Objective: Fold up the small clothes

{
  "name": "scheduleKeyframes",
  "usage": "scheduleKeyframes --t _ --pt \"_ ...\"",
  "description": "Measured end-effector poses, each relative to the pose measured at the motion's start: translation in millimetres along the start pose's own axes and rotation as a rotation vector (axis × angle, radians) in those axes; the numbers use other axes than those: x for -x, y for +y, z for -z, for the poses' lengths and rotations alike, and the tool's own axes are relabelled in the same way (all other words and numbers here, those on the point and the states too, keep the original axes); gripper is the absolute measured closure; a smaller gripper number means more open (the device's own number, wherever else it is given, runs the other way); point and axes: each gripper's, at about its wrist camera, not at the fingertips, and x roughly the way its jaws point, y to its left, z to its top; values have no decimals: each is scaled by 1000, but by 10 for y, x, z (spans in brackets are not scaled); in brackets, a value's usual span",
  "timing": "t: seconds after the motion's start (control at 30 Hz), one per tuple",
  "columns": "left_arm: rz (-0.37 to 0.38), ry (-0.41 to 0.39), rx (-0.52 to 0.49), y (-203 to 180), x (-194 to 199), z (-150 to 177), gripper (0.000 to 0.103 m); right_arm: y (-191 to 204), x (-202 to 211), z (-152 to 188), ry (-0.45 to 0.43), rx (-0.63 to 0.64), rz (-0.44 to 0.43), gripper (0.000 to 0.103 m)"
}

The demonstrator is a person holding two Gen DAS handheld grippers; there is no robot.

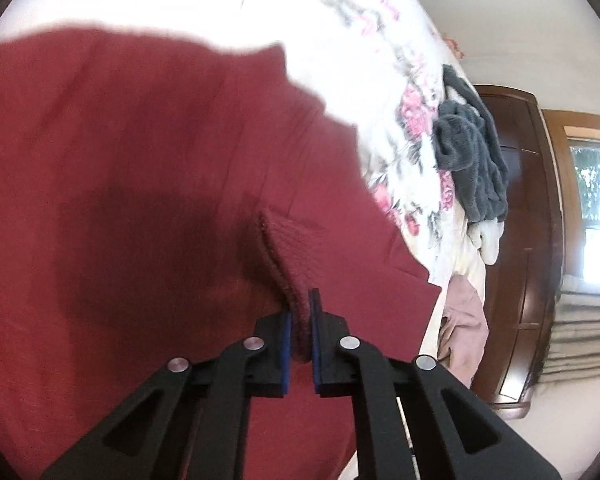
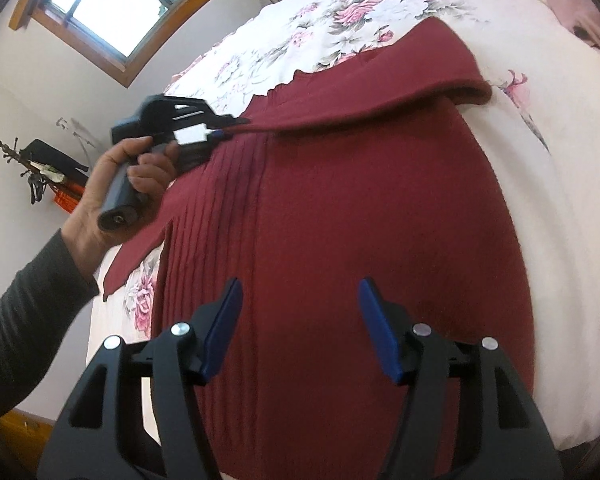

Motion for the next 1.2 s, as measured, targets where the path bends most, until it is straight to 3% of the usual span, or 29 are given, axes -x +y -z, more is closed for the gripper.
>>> scheduleKeyframes --t 0.27,0.6,0.8,0.97,1.07,1.13,1.2 --pt "-42 -97 -90 62 745 -255 96 20 -9 -21 3 -4 -4 42" --pt "-119 -166 -48 669 1311 -379 96 85 9 -34 12 15 -4 42" --pt "-161 -144 6 1197 1226 -282 96 125 -31 -22 23 21 -1 42" --pt "-180 -124 -3 1405 1072 -248 95 159 -45 -33 28 35 4 42" --pt "-237 -138 -16 1399 1102 -245 86 157 -48 -36 29 29 4 42" --pt "-300 -208 -50 1290 1265 -193 81 164 -42 -36 24 29 2 42" --pt "-286 -279 -74 1175 1428 -121 71 170 -44 -31 24 26 -5 42"
